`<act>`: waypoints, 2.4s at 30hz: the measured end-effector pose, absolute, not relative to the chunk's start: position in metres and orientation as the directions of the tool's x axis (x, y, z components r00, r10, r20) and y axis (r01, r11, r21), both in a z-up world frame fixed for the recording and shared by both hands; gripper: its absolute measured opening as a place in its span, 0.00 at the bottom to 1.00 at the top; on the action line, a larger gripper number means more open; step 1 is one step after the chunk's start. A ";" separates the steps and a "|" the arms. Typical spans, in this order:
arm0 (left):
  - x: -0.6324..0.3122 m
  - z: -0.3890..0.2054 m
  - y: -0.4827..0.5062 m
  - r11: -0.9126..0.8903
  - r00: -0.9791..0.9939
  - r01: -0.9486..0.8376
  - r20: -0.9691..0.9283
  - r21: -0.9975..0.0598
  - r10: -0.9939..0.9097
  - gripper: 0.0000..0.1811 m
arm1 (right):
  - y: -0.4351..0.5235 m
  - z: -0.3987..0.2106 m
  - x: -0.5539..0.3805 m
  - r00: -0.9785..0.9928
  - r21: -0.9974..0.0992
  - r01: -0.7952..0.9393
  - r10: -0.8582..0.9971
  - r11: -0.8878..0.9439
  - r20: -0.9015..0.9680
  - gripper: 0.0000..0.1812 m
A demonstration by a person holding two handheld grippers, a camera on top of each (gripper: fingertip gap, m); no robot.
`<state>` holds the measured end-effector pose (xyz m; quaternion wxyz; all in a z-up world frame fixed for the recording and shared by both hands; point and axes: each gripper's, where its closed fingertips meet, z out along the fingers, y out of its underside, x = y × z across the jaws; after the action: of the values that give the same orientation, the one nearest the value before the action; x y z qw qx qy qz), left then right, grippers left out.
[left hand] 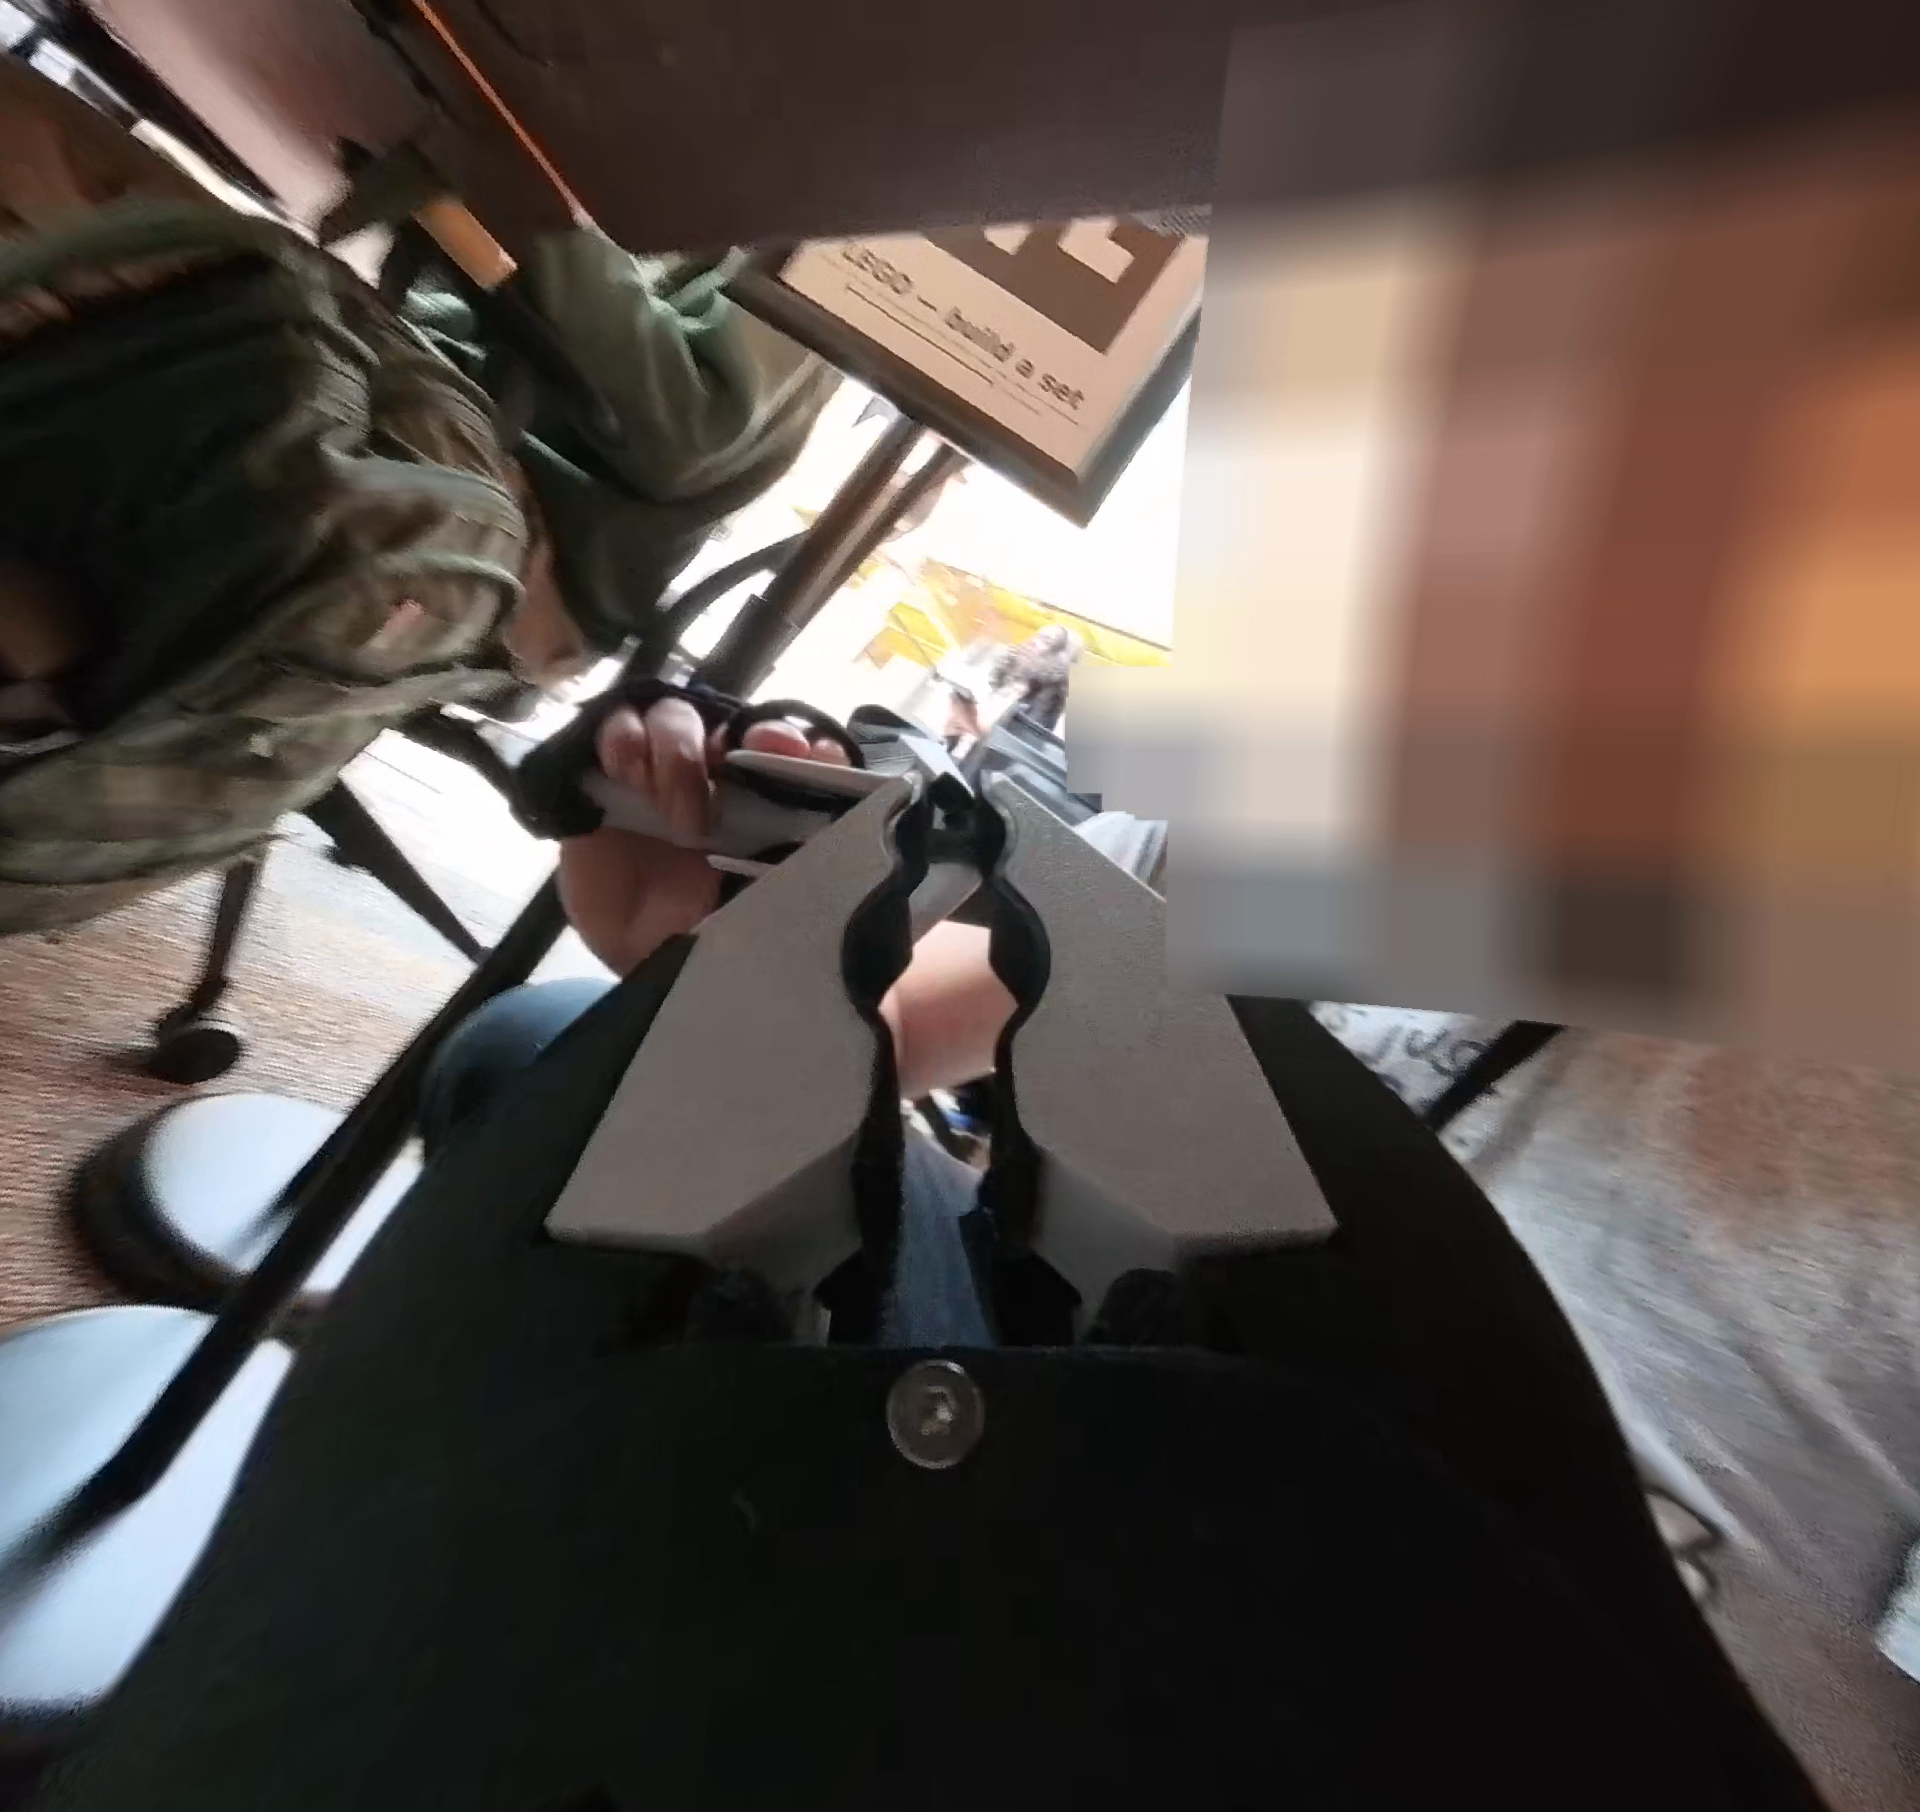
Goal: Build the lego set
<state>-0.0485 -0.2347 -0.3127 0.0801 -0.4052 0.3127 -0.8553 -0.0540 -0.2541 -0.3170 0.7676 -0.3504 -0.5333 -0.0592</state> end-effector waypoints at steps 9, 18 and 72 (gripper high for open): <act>-0.050 -0.312 -0.178 -0.738 -0.350 0.213 0.656 -0.640 -0.669 0.03 | -0.211 -0.339 -0.019 0.652 -0.933 0.179 0.672 0.313 0.351 0.19; -0.032 -0.329 -0.192 -0.500 -0.066 0.141 0.495 -0.855 -0.866 0.03 | -0.212 -0.344 -0.039 0.017 -0.549 -0.423 0.599 -0.721 -0.800 0.18; -0.027 -0.387 -0.206 -0.559 -0.227 -0.195 0.592 -0.806 -0.774 0.02 | -0.219 -0.415 -0.036 0.128 -0.444 -0.110 0.431 -0.889 -0.893 0.20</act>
<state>-0.0266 -0.2058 -0.3870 0.2179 -0.5824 0.4158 -0.6637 -0.0363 -0.2188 -0.4149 0.2076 -0.7218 -0.1113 0.6508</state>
